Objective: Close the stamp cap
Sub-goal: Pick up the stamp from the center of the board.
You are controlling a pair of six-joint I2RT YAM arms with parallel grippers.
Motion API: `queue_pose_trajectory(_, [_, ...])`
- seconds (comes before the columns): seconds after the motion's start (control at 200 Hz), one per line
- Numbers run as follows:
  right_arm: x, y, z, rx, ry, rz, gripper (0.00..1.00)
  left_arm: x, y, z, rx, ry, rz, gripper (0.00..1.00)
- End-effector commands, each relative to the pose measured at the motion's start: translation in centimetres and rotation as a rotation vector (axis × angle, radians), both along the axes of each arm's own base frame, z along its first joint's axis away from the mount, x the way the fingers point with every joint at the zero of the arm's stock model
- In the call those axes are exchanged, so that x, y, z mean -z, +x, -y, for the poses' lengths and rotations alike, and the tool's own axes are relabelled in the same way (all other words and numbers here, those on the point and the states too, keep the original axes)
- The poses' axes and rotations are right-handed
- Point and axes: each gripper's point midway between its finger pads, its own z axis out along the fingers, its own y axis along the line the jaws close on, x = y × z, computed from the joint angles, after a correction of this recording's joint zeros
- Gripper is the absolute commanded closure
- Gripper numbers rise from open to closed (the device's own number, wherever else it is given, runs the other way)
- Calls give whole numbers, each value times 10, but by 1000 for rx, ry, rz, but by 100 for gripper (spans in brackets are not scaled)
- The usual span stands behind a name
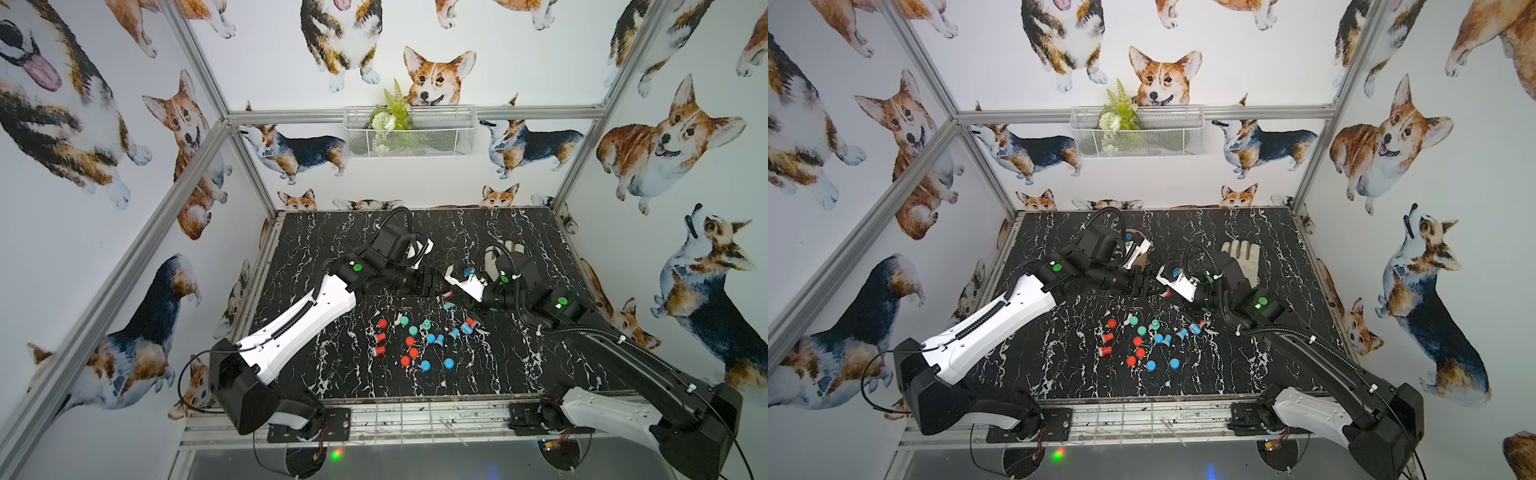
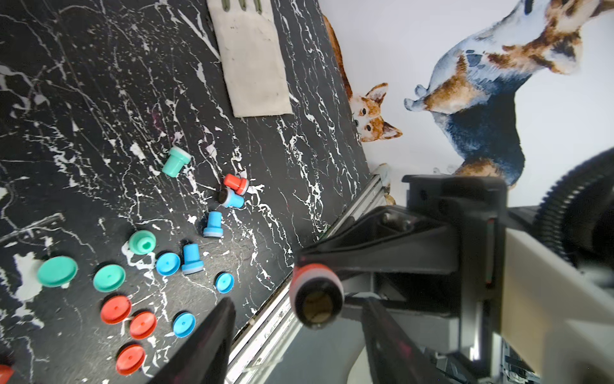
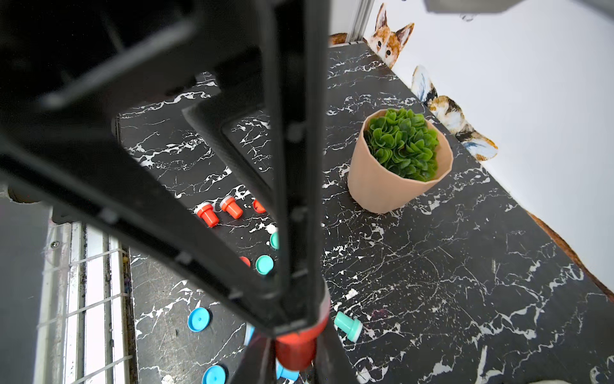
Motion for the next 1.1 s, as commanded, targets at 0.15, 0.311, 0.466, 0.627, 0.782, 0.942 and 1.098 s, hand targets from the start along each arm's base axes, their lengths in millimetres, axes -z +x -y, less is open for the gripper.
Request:
queue_pose_trajectory(0.15, [-15, 0, -9, -31, 46, 48, 96, -5, -5, 15, 51, -41, -18, 49])
queue_pose_trajectory(0.311, [-17, 1, -9, -21, 46, 56, 96, -1, -8, 14, 61, -28, -23, 59])
queue_pose_trajectory(0.466, [-17, 5, -6, 7, 40, 69, 96, 0, -11, 13, 68, -24, -27, 62])
queue_pose_trajectory(0.627, [-19, 5, -5, 13, 46, 77, 96, -2, -13, 12, 74, -27, -26, 67])
queue_pose_trajectory(0.782, [-20, 3, -7, 0, 53, 71, 96, -2, -13, 13, 78, -29, -27, 73])
queue_pose_trajectory(0.942, [-24, 2, -5, 4, 64, 87, 90, -9, -12, 12, 74, -43, -10, 84])
queue_pose_trajectory(1.098, [-42, 0, -1, 17, 123, 151, 68, -31, -4, 11, 47, -131, -7, 87])
